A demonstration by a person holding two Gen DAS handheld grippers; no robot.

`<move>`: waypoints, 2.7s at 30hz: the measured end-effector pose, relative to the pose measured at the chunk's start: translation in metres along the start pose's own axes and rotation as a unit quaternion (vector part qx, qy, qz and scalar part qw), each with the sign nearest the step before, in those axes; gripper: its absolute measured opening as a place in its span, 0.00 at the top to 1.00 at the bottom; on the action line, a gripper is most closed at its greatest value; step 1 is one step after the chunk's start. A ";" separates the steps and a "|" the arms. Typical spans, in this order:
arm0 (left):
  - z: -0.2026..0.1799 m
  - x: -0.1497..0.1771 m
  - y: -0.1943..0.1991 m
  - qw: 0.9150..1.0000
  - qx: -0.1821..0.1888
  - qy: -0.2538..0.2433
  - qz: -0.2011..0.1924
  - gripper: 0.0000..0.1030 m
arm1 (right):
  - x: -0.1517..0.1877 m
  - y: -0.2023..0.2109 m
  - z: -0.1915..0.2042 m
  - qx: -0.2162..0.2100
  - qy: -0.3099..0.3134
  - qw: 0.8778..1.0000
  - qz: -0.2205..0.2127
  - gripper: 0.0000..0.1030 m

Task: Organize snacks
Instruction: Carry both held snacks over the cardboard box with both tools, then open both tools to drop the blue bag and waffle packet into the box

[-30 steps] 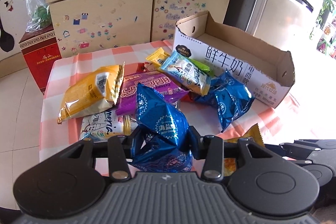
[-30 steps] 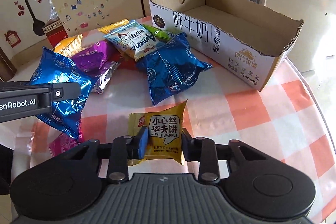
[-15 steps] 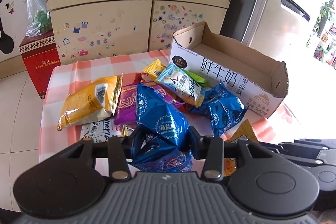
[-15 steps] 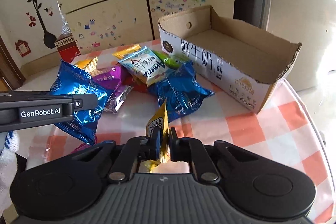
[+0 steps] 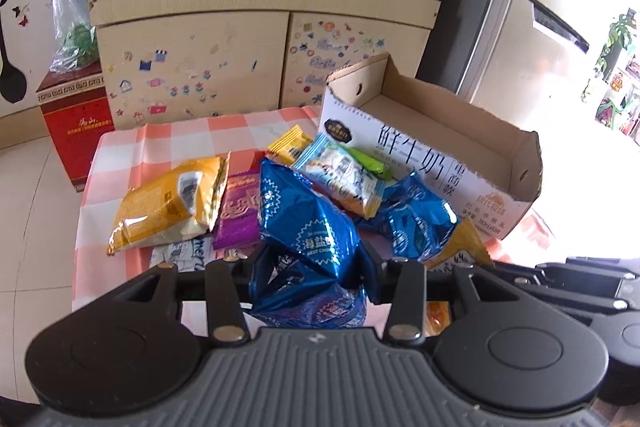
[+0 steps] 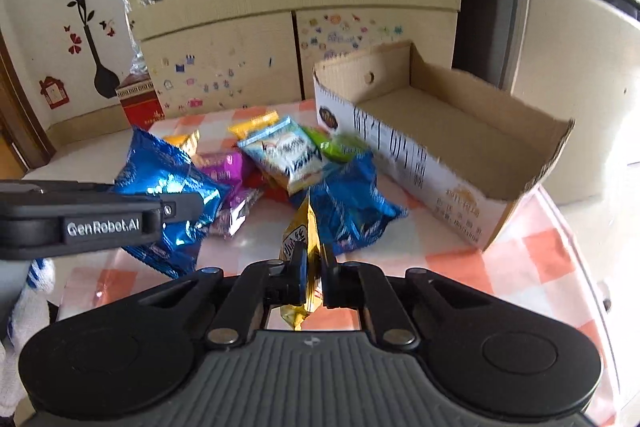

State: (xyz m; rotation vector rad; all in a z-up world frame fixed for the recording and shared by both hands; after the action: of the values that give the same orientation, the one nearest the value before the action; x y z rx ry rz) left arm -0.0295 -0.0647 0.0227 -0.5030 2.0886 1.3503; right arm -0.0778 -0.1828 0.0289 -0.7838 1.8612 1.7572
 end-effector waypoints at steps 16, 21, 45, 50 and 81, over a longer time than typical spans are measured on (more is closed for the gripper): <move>-0.043 -0.043 -0.007 0.999 0.047 0.009 -0.009 0.57 | -0.051 0.019 -0.045 0.025 0.023 0.998 -0.054 0.90; -0.062 -0.062 -0.019 0.998 0.060 0.009 -0.011 0.57 | -0.063 0.020 -0.065 0.041 0.021 0.997 -0.066 0.90; -0.150 -0.114 -0.126 0.996 0.087 0.015 0.013 0.36 | -0.085 -0.030 -0.158 0.110 -0.122 0.986 -0.041 0.78; -0.131 -0.116 -0.118 0.996 0.085 0.022 0.018 0.27 | -0.086 -0.030 -0.153 0.083 -0.128 0.987 -0.043 0.59; 0.013 -0.079 -0.049 0.998 0.010 0.039 0.053 0.18 | -0.065 -0.058 -0.054 -0.036 0.002 0.999 0.022 0.32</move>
State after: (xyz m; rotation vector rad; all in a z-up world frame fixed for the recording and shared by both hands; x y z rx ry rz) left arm 0.0626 -0.0732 0.0369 -0.4494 2.2174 1.3874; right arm 0.0121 -0.2321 0.0346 -0.7790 1.8410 1.8594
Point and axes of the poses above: each gripper's, at about its wrist camera, not at the fingertips, and y roughly against the way its jaws point, z to its left, x to its underside, the point moved 8 cm from there along -y, roughly the way its jaws point, and after that the axes turned 13 degrees about y, right-handed, at the moved point
